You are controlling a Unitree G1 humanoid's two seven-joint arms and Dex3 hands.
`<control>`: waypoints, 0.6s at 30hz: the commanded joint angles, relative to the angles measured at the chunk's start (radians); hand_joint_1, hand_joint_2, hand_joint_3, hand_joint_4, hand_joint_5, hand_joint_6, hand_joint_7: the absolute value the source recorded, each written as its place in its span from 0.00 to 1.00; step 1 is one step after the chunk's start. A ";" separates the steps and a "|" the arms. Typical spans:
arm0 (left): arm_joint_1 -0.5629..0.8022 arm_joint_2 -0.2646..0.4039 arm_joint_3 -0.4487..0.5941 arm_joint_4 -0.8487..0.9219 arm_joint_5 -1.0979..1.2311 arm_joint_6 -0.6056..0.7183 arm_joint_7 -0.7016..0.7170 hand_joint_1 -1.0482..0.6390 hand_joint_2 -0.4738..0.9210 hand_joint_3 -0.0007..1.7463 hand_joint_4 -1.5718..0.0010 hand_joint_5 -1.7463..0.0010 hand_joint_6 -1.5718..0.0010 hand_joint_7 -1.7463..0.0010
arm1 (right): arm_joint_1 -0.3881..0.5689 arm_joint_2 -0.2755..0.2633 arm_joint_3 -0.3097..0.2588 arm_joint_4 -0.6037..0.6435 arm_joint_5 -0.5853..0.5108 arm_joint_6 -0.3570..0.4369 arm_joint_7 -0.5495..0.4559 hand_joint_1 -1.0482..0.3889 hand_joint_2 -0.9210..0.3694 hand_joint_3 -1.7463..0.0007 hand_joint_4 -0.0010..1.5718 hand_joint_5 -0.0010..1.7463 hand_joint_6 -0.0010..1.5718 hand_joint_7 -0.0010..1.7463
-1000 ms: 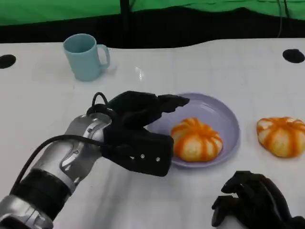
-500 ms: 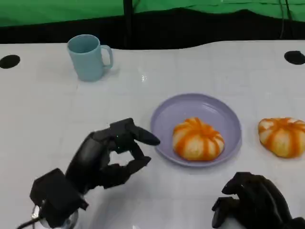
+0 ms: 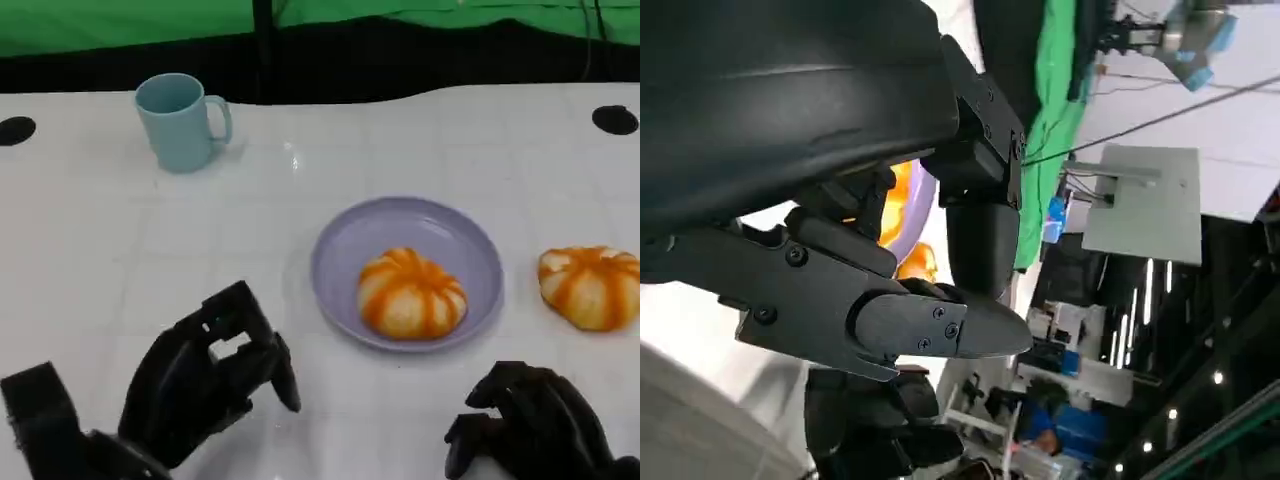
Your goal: Grasp the bread from the table and place it into the plate.
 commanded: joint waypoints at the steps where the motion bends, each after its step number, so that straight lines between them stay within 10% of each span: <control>1: 0.046 0.003 0.028 -0.050 -0.063 0.107 -0.041 0.22 1.00 0.14 0.46 0.00 0.61 0.00 | 0.005 -0.009 -0.004 -0.020 0.017 0.010 0.005 0.02 0.15 1.00 0.99 0.44 1.00 0.21; 18: 0.019 -0.037 0.099 0.002 -0.072 0.226 -0.089 0.22 1.00 0.12 0.44 0.00 0.60 0.00 | -0.014 -0.018 -0.014 0.011 0.009 -0.006 0.015 0.00 0.15 1.00 1.00 0.42 1.00 0.20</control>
